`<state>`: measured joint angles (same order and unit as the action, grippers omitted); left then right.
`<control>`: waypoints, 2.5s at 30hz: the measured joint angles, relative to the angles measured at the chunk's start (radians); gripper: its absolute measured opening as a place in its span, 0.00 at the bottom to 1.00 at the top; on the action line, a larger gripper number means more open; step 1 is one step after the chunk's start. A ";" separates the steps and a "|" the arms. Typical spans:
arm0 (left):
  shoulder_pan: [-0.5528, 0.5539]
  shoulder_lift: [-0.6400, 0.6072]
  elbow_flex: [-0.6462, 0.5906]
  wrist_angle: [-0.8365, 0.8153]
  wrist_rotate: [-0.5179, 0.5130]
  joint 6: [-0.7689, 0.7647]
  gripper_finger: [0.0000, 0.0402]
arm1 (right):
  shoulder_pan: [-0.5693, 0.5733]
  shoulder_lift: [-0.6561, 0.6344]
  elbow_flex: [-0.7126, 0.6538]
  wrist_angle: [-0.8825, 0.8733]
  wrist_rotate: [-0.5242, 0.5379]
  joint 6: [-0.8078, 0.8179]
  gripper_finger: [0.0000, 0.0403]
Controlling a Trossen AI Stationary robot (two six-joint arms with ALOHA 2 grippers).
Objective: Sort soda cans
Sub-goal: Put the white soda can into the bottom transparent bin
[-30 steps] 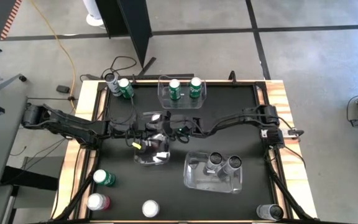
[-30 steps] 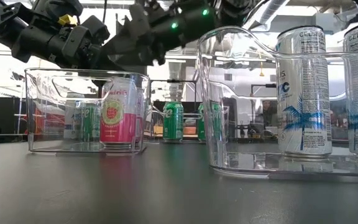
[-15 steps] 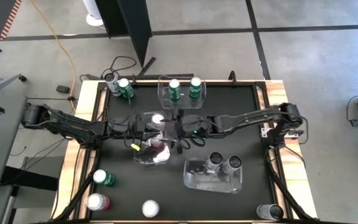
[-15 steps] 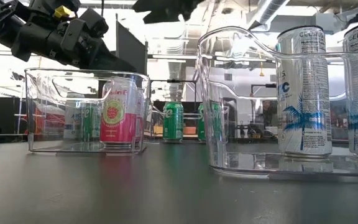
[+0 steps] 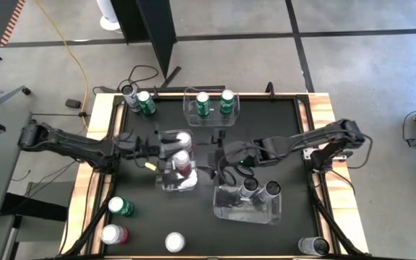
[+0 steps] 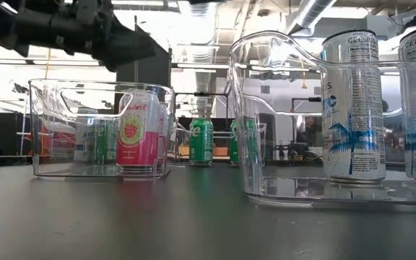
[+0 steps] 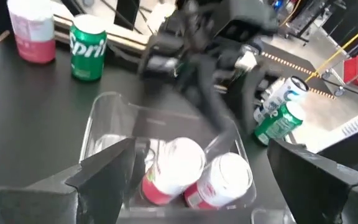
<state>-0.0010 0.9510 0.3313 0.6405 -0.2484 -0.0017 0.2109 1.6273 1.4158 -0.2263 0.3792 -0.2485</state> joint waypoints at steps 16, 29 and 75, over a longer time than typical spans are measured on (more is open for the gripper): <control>0.337 -0.036 0.569 -1.066 -0.439 -0.166 0.60 | 0.007 -0.128 0.000 -0.152 0.025 -0.054 0.94; 0.716 0.337 1.045 -1.584 -0.332 -0.337 0.71 | 0.033 -0.131 0.000 -0.280 0.024 -0.041 0.94; 1.015 0.542 1.038 -1.738 -0.244 -0.486 0.71 | 0.088 -0.308 -0.341 -0.076 0.068 0.034 0.94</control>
<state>1.0138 1.4925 1.3689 -1.0977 -0.4923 -0.4877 0.2985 1.3190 1.0752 -0.3027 0.4473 -0.2148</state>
